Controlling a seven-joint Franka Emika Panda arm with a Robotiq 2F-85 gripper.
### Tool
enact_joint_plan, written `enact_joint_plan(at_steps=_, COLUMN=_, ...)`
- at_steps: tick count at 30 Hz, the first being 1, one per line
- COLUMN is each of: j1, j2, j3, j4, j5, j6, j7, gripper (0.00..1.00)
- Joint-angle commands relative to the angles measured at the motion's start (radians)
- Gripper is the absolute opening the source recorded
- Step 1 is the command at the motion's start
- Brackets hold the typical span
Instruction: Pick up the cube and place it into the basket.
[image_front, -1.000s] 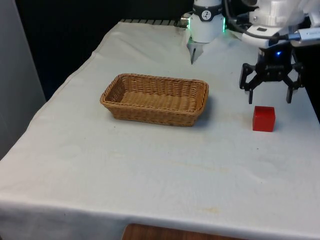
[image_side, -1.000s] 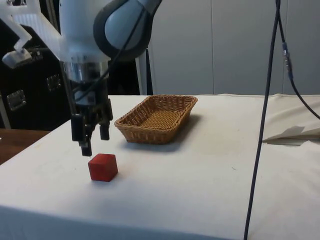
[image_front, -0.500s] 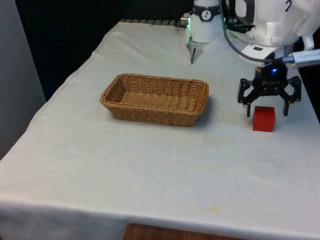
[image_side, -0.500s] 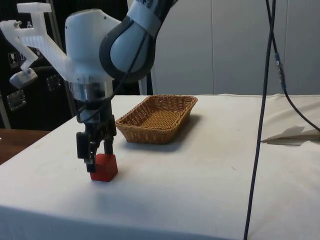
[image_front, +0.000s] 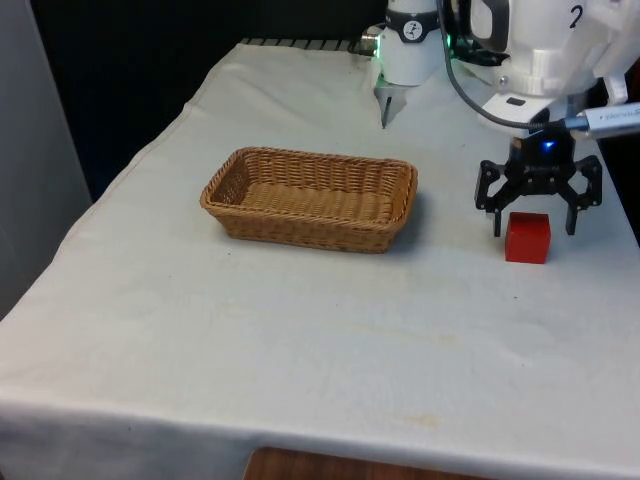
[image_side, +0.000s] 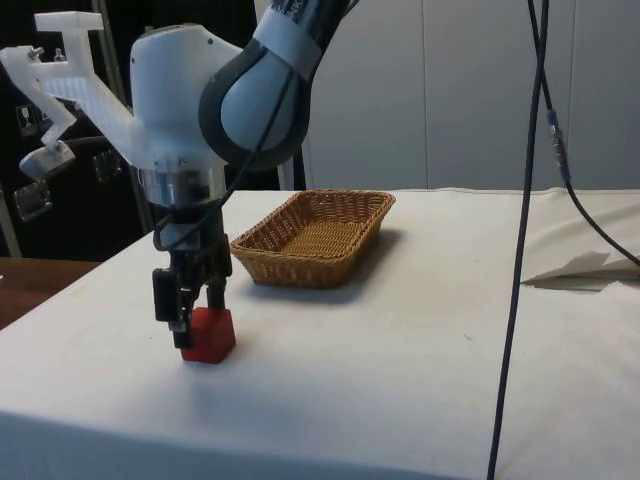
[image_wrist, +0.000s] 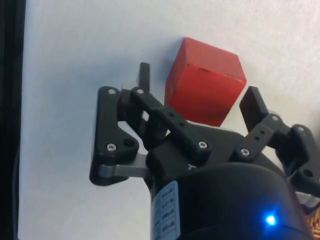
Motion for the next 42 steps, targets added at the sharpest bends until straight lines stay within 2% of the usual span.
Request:
enact_joint_plan(at_steps=1, j1=0.000, j2=0.000, j3=0.000, j4=0.000, j5=0.000, j6=0.000, j7=0.000, gripper=0.80)
enact_joint_plan(at_steps=2, j1=0.002, j2=0.003, j3=-0.002, j4=0.002, j5=-0.002, j6=0.004, j7=0.003, gripper=0.80)
enact_joint_plan(at_steps=4, j1=0.002, j2=0.003, j3=-0.002, j4=0.002, j5=-0.002, j6=0.004, j7=0.003, gripper=0.58)
enact_joint_plan(at_steps=6, j1=0.002, j2=0.003, j3=-0.002, j4=0.002, j5=-0.002, j6=0.004, j7=0.003, gripper=0.35)
enact_joint_plan(at_steps=8, j1=0.002, j2=0.003, j3=-0.002, j4=0.002, j5=-0.002, j6=0.004, j7=0.003, gripper=0.01)
enact_joint_plan(at_steps=21, j1=0.000, j2=0.000, j3=0.000, j4=0.001, j5=0.000, j6=0.000, j7=0.000, gripper=0.02)
enact_joint_plan(at_steps=29, j1=-0.001, j2=-0.055, j3=0.003, j4=-0.012, j5=0.003, j6=-0.024, j7=0.006, gripper=0.02)
enact_joint_plan(at_steps=30, j1=0.000, j2=-0.047, j3=0.001, j4=-0.006, j5=0.000, j6=-0.021, j7=0.003, gripper=0.02)
enact_joint_plan(at_steps=42, j1=0.001, j2=-0.130, j3=0.003, j4=-0.011, j5=0.002, j6=-0.085, j7=0.012, gripper=0.02)
